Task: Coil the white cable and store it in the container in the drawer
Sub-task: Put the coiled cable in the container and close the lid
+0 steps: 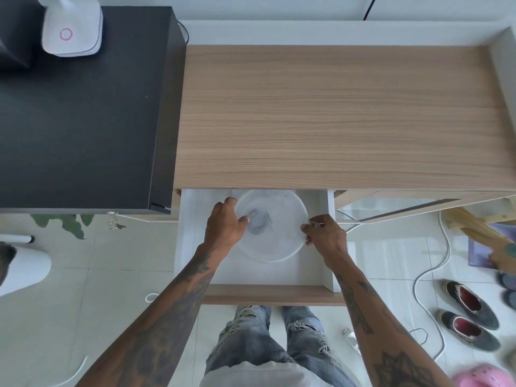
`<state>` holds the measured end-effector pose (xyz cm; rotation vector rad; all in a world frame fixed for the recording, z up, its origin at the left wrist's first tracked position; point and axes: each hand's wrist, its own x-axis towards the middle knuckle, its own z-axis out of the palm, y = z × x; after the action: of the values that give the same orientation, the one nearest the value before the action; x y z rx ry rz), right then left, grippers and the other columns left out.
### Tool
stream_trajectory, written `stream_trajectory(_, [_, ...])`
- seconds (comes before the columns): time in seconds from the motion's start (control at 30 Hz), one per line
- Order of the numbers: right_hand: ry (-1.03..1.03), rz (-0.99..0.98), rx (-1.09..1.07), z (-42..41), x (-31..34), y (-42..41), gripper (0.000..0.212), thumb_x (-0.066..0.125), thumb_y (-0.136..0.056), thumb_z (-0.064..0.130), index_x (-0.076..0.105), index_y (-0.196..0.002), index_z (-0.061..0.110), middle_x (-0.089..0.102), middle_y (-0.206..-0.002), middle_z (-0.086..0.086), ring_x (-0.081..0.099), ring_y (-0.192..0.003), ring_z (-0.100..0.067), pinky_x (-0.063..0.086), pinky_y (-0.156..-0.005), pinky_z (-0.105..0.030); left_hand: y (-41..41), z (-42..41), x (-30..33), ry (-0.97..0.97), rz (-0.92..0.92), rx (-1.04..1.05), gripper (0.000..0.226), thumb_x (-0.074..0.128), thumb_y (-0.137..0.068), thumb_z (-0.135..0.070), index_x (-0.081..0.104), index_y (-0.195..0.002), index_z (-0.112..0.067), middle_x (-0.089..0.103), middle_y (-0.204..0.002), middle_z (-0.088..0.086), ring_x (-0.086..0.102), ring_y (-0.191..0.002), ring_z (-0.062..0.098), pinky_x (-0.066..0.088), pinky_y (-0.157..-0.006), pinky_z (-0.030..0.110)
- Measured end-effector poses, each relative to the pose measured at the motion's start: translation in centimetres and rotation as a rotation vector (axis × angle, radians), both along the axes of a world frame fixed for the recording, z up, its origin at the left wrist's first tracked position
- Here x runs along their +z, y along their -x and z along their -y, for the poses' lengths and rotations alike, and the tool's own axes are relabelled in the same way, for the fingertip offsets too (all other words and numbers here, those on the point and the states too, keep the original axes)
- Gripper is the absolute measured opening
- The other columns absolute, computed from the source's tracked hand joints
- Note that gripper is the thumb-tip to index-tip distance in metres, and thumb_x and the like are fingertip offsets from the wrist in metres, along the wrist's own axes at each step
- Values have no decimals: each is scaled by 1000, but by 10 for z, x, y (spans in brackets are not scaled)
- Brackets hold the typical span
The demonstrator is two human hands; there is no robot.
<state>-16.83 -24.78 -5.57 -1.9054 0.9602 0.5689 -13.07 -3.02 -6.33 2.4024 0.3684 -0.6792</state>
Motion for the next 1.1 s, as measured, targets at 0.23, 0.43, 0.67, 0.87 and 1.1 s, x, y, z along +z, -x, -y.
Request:
stream_trajectory(0.23, [-64,39,77,-13,-5,29,25,68,-89,23,63,-113,15,67,-82,-1,75,-77,-26,50,-71,-29,35,-25,1,12,30,72,57,79,-85,-27,56,-135,-11,70,-117,13,65,-97,26,49,-78,32])
stream_trajectory(0.43, [-26,39,182,-16,-5,28,35,75,-84,23,62,-114,13,69,-91,-11,69,-73,-24,47,-56,-23,35,-34,5,41,-10,112,53,82,-83,-24,62,-131,-13,75,-110,11,68,-90,25,51,-77,29])
stream_trajectory(0.67, [7,95,172,-25,-2,32,34,75,-83,23,63,-112,9,64,-96,-7,71,-89,-36,57,-80,-41,39,-36,10,67,0,181,51,83,-81,-26,67,-125,-9,78,-109,12,70,-87,22,47,-72,23])
stream_trajectory(0.87, [12,128,98,-26,-4,27,21,72,-85,20,67,-103,11,66,-96,-5,71,-83,-36,60,-78,-42,40,-30,13,45,14,209,52,84,-81,-30,66,-123,-5,76,-111,15,73,-97,29,54,-77,30])
stream_trajectory(1.1, [-9,64,33,-24,-8,23,23,75,-82,17,69,-103,9,68,-78,-5,72,-72,-33,61,-72,-37,40,-24,14,-55,51,132,49,80,-85,-31,67,-125,-6,77,-112,14,73,-99,32,56,-83,36])
